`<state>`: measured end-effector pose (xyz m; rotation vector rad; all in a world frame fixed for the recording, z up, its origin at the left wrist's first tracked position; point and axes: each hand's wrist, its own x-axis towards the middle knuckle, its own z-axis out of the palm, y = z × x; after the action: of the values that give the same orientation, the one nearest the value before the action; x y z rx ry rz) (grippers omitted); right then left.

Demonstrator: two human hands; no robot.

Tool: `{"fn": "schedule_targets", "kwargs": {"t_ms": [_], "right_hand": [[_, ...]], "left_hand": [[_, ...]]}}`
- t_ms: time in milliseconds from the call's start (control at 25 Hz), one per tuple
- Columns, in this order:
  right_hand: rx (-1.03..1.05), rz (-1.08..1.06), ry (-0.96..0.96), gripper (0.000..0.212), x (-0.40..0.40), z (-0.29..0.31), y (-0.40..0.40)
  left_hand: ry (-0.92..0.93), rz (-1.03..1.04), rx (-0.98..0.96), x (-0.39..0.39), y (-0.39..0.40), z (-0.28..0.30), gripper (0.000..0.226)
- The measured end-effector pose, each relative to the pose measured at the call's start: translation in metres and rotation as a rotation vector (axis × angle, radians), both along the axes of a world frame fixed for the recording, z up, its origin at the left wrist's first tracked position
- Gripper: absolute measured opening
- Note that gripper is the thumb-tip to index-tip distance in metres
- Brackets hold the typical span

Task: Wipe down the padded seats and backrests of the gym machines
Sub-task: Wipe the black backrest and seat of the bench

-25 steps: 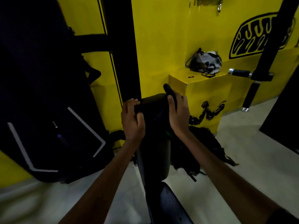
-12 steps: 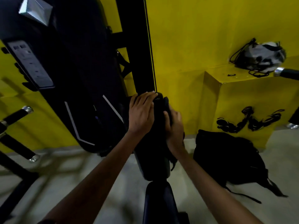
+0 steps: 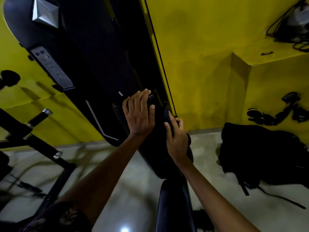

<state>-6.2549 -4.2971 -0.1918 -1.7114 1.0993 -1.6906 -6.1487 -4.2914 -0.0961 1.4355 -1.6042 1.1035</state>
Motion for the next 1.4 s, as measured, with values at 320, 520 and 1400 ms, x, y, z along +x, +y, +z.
{"fn": "schedule_targets", "kwargs": {"t_ms": [320,520,1400], "right_hand": [[0.111,0.102,-0.092,0.045,-0.003,-0.002,-0.015],[0.025,-0.015,-0.115,0.049,0.006,-0.033,0.008],[0.53,0.152,-0.121,0.042,-0.005,-0.131,0.008]], "left_hand": [[-0.058,0.055,-0.04,0.002,-0.005,-0.004,0.048],[-0.061,0.044,-0.042,-0.001,-0.005,-0.007,0.047],[-0.794,0.077,0.186,0.008,0.002,-0.054,0.034]]}}
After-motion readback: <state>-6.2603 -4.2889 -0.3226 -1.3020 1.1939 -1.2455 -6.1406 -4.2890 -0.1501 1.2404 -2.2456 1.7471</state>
